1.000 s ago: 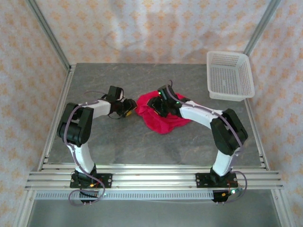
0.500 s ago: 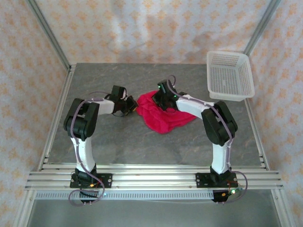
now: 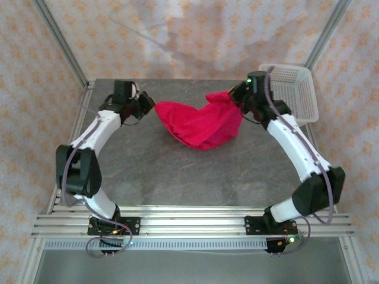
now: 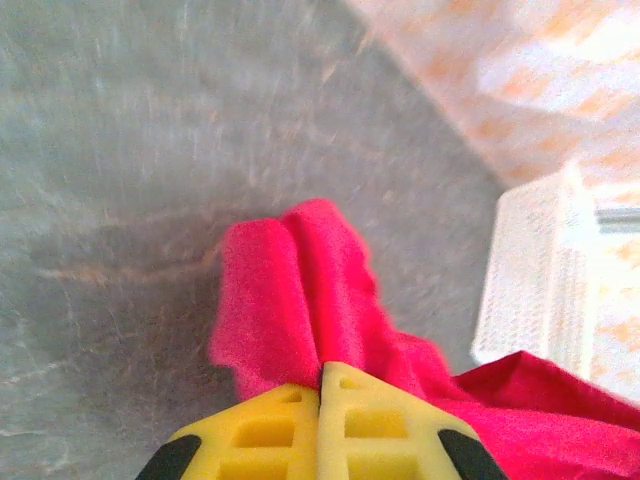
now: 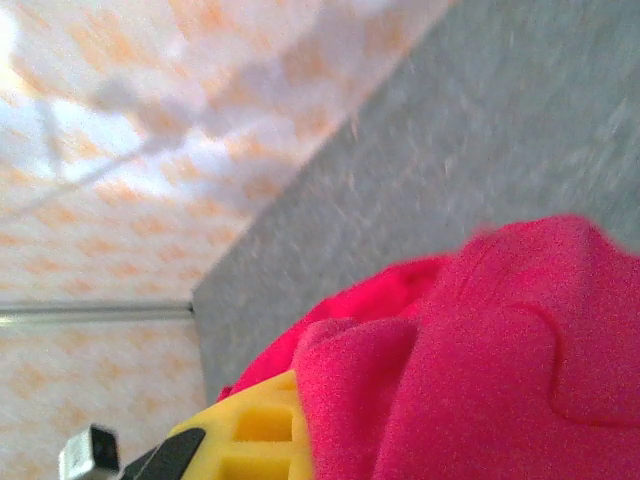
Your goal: Fold the inside-out t-shirt
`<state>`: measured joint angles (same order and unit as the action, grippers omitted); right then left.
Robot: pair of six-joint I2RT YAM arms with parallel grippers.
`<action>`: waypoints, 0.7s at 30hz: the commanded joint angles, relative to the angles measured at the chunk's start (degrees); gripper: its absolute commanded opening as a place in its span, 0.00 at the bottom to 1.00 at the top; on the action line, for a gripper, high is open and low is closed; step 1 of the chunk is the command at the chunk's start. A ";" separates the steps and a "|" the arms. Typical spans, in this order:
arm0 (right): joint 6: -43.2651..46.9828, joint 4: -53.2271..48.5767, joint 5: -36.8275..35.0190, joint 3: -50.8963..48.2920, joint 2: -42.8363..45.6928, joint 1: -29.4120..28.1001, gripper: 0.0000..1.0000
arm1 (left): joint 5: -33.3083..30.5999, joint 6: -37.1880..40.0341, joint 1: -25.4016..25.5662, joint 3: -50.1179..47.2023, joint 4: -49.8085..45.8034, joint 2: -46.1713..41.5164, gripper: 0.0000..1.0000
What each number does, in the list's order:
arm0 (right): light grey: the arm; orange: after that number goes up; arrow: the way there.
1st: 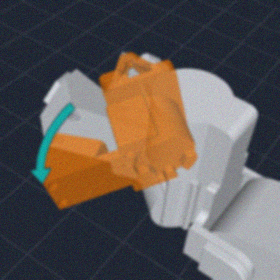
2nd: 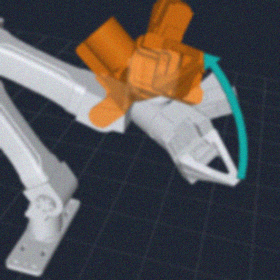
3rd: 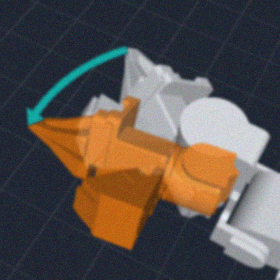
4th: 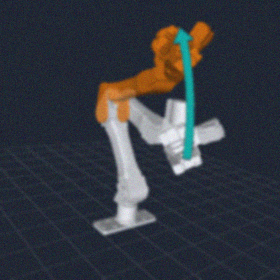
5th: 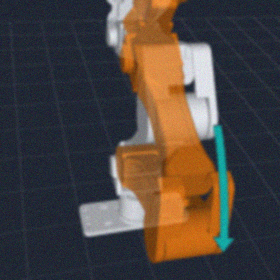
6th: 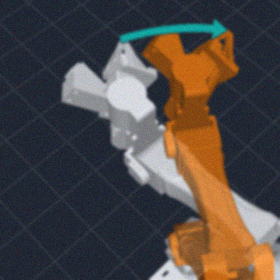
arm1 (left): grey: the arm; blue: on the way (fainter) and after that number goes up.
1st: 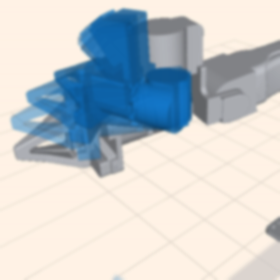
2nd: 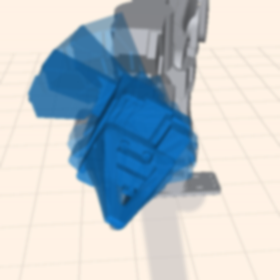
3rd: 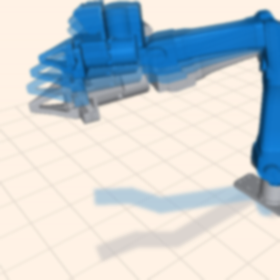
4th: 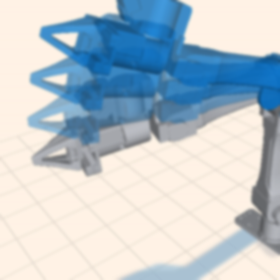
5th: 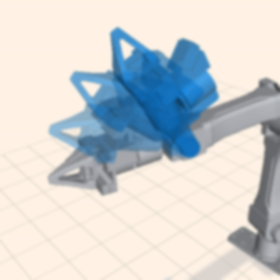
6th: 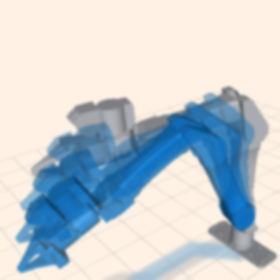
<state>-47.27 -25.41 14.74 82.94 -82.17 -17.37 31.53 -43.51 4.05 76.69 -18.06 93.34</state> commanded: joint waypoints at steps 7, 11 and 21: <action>7.92 -11.65 -0.61 14.47 8.79 6.44 0.00 | -6.82 5.95 -5.54 13.38 -17.68 -12.00 0.00; 8.20 -12.94 0.53 18.91 10.30 6.47 0.00 | -5.80 6.16 -5.54 16.55 -18.75 -15.66 0.00; 8.33 -14.38 -0.39 19.77 13.26 6.47 0.00 | -1.42 9.82 -4.63 20.61 -19.64 -17.52 0.00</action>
<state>-40.21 -39.57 15.22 102.83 -68.88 -11.20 28.47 -36.12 -1.08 96.25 -37.26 74.59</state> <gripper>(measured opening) 0.066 0.063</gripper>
